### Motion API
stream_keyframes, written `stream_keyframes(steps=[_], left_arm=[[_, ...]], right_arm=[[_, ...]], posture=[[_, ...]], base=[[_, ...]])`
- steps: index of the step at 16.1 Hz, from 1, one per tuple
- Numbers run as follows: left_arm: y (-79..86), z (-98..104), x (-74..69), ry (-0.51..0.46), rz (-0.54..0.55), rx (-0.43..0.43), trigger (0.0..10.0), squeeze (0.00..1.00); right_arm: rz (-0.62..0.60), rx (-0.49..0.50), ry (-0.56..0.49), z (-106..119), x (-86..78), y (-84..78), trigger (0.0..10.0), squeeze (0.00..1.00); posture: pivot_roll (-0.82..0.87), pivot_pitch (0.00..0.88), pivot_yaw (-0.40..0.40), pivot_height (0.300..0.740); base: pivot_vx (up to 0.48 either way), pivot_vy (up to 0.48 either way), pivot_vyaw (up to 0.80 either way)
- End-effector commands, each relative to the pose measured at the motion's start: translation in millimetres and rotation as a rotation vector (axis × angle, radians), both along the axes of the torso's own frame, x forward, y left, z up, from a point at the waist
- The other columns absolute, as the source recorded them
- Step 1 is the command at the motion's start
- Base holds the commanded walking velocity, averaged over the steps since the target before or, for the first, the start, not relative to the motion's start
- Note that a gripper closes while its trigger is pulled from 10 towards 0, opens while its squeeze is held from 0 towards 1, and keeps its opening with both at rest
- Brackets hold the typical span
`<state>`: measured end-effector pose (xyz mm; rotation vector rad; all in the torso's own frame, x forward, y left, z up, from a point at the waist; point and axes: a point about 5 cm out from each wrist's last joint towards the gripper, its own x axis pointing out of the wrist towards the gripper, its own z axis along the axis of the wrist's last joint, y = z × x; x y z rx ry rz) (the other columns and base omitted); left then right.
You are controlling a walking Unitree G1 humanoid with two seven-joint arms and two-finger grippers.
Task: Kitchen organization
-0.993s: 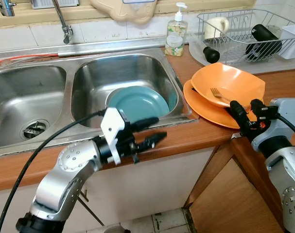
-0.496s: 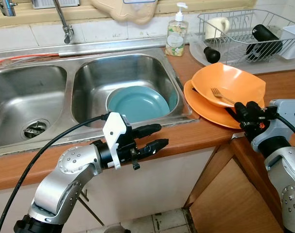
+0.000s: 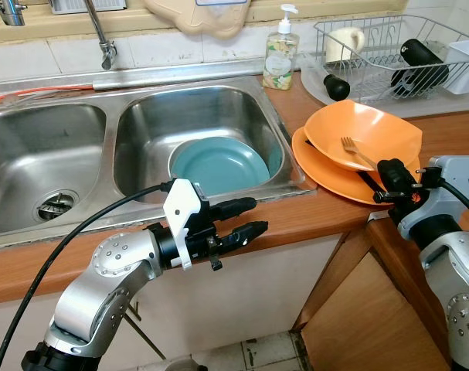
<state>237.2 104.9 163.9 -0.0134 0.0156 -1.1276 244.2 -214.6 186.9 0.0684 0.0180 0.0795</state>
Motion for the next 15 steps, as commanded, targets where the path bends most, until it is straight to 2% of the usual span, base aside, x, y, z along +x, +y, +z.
stream_keyframes(steps=[1, 5, 7, 9, 10, 11, 12, 15], left_arm=[[-1.1, 5.5, -0.7, -0.028, -0.017, 0.013, 10.0, 0.0], [-2.1, 12.6, 4.8, -0.073, -0.004, 0.012, 10.0, 0.0], [-4.5, 21.1, 12.6, -0.138, 0.011, 0.02, 10.0, 0.0], [-5.6, 22.3, 14.2, -0.148, 0.005, 0.025, 10.0, 0.0], [-5.9, 21.8, 14.1, -0.146, 0.001, 0.027, 10.0, 0.0], [-6.0, 21.2, 13.7, -0.143, -0.001, 0.028, 10.0, 0.0], [-6.1, 18.8, 12.5, -0.132, -0.01, 0.035, 10.0, 0.0], [-6.7, 12.5, 8.3, -0.102, -0.037, 0.05, 10.0, 0.0]], right_arm=[[-0.022, 0.015, -0.017, 4.4, 3.0, -5.7, 0.0, 0.0], [-0.008, 0.052, -0.11, 21.7, 4.9, -7.7, 0.0, 0.0], [0.06, 0.06, -0.175, 36.1, 5.0, -4.4, 0.0, 0.0], [0.057, 0.051, -0.169, 35.2, 5.3, -5.9, 0.0, 0.0], [0.032, 0.03, -0.15, 32.0, 5.1, -9.2, 10.0, 0.0], [0.022, 0.04, -0.146, 30.6, 5.1, -10.7, 10.0, 0.0], [0.01, 0.051, -0.145, 28.9, 4.6, -14.2, 10.0, 1.0], [0.032, 0.043, -0.123, 21.8, 0.9, -21.8, 10.0, 1.0]], posture=[[-0.04, 0.0, 0.048, 0.74], [-0.04, 0.0, 0.051, 0.74], [-0.04, 0.0, 0.054, 0.74], [-0.04, 0.0, 0.055, 0.74], [-0.05, 0.0, 0.056, 0.74], [-0.05, 0.0, 0.056, 0.74], [-0.05, 0.0, 0.058, 0.74], [-0.05, 0.0, 0.059, 0.74]], base=[[0.0, 0.0, 0.0], [0.0, 0.0, 0.0], [0.0, 0.0, 0.0], [0.0, 0.0, 0.0], [0.0, 0.0, 0.0], [0.0, 0.0, 0.0], [0.0, 0.0, 0.0], [0.0, 0.0, 0.0]])
